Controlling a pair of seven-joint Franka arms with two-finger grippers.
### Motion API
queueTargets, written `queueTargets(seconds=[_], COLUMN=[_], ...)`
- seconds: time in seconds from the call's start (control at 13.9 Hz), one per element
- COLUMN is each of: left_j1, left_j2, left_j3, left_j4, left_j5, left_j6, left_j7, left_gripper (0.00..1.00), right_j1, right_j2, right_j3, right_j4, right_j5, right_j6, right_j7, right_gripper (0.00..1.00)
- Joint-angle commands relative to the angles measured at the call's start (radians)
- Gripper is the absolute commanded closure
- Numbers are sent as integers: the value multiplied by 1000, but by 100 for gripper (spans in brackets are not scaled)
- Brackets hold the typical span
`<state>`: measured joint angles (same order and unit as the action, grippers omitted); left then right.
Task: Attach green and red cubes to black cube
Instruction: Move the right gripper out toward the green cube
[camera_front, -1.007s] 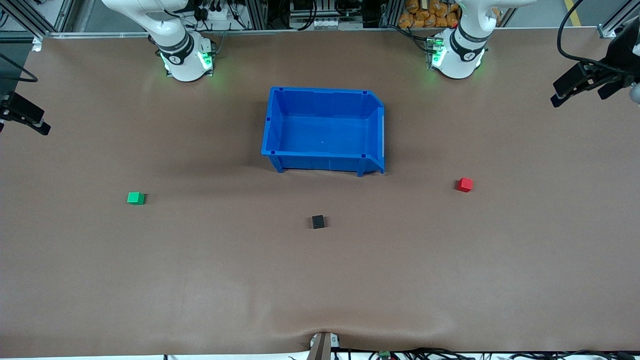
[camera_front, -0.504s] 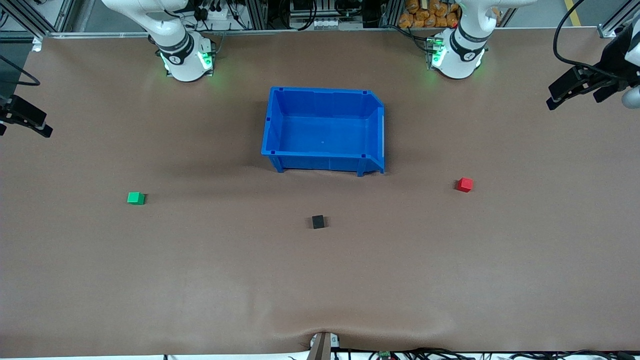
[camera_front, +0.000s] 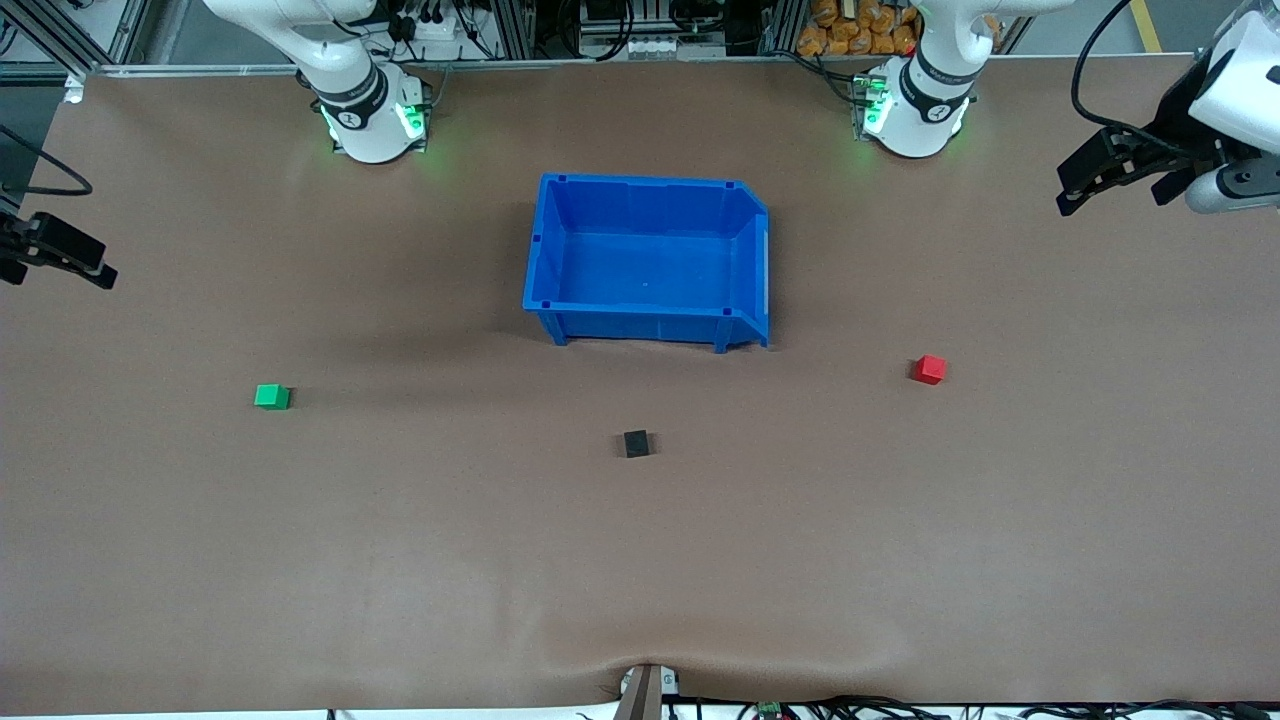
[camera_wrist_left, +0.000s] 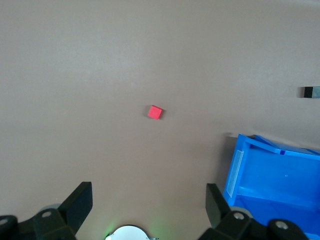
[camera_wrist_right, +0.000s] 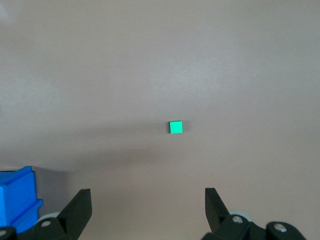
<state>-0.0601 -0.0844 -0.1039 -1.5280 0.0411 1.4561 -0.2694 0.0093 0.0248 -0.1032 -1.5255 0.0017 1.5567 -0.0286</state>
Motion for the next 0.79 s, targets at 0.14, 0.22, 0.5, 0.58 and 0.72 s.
queueTargets(seconds=[0.14, 0.22, 0.5, 0.58, 0.72], left_j1=[0, 0, 2, 5, 9], left_j2=[-5, -5, -8, -8, -11], left_j3=[-3, -3, -2, -2, -2], left_j4=[15, 15, 14, 14, 12], left_j5=[-4, -3, -3, -4, -3], left_j6=[-39, -45, -52, -59, -60], left_j7=[-8, -8, -10, -10, -8], left_gripper=[0, 0, 0, 0, 0], right_j1=[-31, -46, -52, -63, -106], right_j2=[89, 92, 254, 256, 267], right_j3=[3, 3, 3, 5, 5], right_j4=[24, 19, 24, 24, 25], right_j5=[-25, -23, -35, -31, 1], right_j6=[-4, -6, 17, 17, 25], right_j7=[-2, -1, -13, -4, 1], right_gripper=[0, 0, 0, 0, 0])
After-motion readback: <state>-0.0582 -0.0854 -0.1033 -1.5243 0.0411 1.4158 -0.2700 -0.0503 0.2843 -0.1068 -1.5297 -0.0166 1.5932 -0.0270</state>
